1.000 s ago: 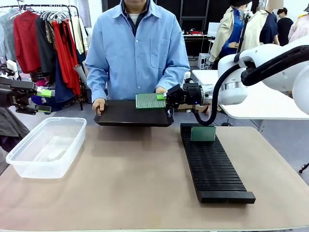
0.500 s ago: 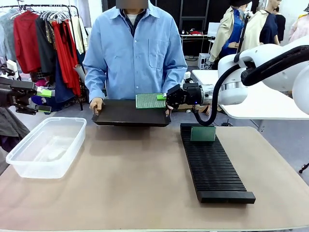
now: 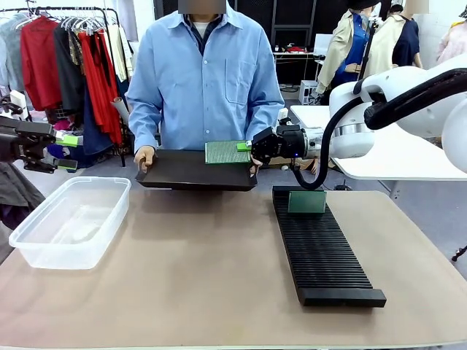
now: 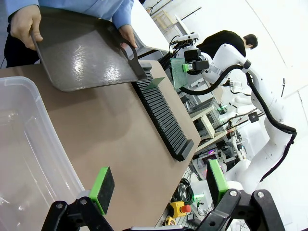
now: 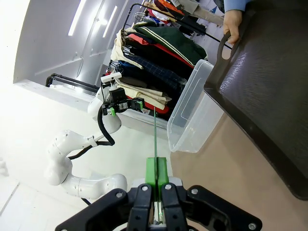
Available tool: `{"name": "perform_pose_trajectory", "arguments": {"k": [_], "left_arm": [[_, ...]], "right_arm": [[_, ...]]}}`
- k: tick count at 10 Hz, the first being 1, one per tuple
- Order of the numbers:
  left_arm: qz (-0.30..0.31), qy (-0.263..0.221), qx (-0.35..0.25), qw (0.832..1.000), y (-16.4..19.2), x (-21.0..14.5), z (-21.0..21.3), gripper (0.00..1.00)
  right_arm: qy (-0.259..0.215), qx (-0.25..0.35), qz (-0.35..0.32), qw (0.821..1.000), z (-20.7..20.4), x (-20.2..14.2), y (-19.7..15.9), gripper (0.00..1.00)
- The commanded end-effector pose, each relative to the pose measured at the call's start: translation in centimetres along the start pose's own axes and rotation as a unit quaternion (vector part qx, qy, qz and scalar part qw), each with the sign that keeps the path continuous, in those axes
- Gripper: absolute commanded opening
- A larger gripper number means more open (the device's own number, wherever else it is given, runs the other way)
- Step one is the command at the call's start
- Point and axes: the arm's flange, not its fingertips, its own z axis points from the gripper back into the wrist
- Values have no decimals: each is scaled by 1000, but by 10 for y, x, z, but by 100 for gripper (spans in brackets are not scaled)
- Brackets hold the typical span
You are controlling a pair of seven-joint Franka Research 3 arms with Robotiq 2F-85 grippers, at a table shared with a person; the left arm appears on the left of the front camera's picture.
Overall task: Sort PCBs into racks and boxes based on the side picked up.
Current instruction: If the short side of the Blank PCB is picked up, insert it into the PCB Rack ; if the long side is picked up, place it in the Organizing box.
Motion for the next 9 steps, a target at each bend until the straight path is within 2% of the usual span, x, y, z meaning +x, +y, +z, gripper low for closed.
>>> {"name": "perform_pose_trajectory", "arguments": {"k": [1, 3, 6, 9], "left_arm": [[0, 0, -1, 1000, -1, 0, 1, 100], [0, 0, -1, 1000, -1, 0, 1, 100], [0, 0, -1, 1000, -1, 0, 1, 100], [0, 0, -1, 1000, -1, 0, 1, 100]], "right_arm": [[0, 0, 2, 1000, 0, 1, 1, 0], [0, 0, 0, 1000, 0, 0, 0, 0], [-4, 34, 52, 998, 47, -21, 14, 0], [-3, 20, 90, 996, 95, -44, 25, 0]]}}
